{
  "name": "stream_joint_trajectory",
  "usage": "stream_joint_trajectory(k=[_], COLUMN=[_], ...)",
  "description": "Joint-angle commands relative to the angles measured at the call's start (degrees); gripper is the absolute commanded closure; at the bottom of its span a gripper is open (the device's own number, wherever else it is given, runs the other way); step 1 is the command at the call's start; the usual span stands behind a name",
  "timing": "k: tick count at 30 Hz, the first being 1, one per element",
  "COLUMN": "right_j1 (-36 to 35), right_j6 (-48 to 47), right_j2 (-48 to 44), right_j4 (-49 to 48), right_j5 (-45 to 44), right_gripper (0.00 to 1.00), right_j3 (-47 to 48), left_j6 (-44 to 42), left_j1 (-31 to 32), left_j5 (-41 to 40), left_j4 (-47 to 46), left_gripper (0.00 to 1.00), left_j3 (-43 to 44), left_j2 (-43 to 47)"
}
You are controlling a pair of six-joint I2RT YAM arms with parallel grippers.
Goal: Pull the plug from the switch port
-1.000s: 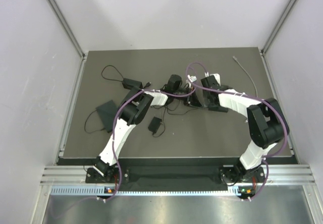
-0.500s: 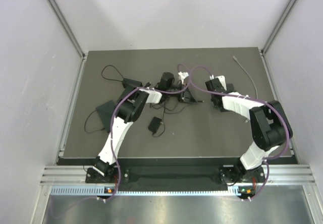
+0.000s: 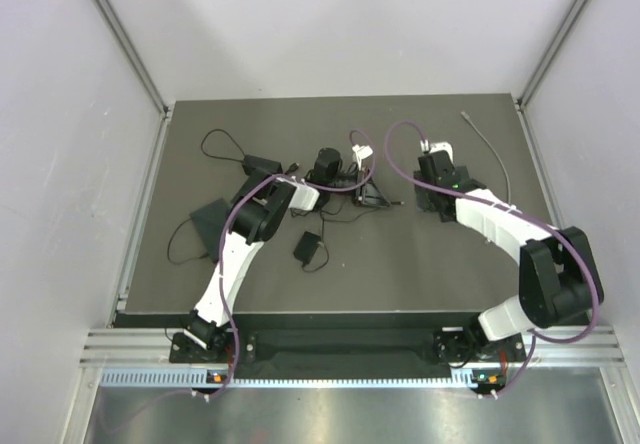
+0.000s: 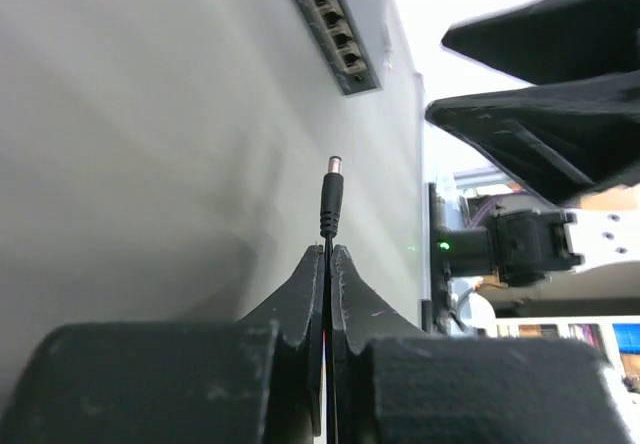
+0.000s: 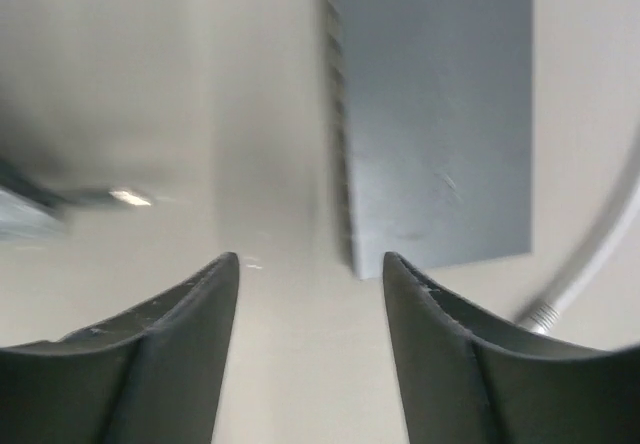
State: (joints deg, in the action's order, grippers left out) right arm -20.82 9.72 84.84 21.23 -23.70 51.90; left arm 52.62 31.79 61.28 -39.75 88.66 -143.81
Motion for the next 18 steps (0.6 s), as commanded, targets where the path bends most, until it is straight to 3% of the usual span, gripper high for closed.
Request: stream_joint_trajectory(k=[1, 4, 9, 11, 18], right_j1=[0.08, 0.16, 0.86, 2.00, 6.67], right_j6=[3.37, 2.77, -2.94, -1.90, 10.40], right_j2=[-3.71, -3.54, -4.24, -4.68, -8.02], right_j4=[-0.23, -0.93, -4.18, -5.58, -14.03], right_j5=[9.10, 15.60, 28.94, 31.43, 40.13], right_gripper=[0.39, 0.32, 0.27, 0.27, 0.36], right_j3=[4.79, 5.58, 4.53, 4.26, -1.89], left_j6=[7.92, 15.72, 24.00, 26.56, 31.40], left_j1=[-0.15, -0.06, -0.06, -0.06, -0.06], left_j5=[2.62, 4.64, 7.01, 7.19, 6.31], left_j4=[-17.61, -29.71, -40.39, -45.82, -52.01], left_gripper=[1.00, 1.00, 1.00, 1.00, 1.00], left_j3=[-2.00, -3.41, -4.02, -3.85, -4.11], left_j2=[3.45, 3.80, 3.80, 3.45, 3.88])
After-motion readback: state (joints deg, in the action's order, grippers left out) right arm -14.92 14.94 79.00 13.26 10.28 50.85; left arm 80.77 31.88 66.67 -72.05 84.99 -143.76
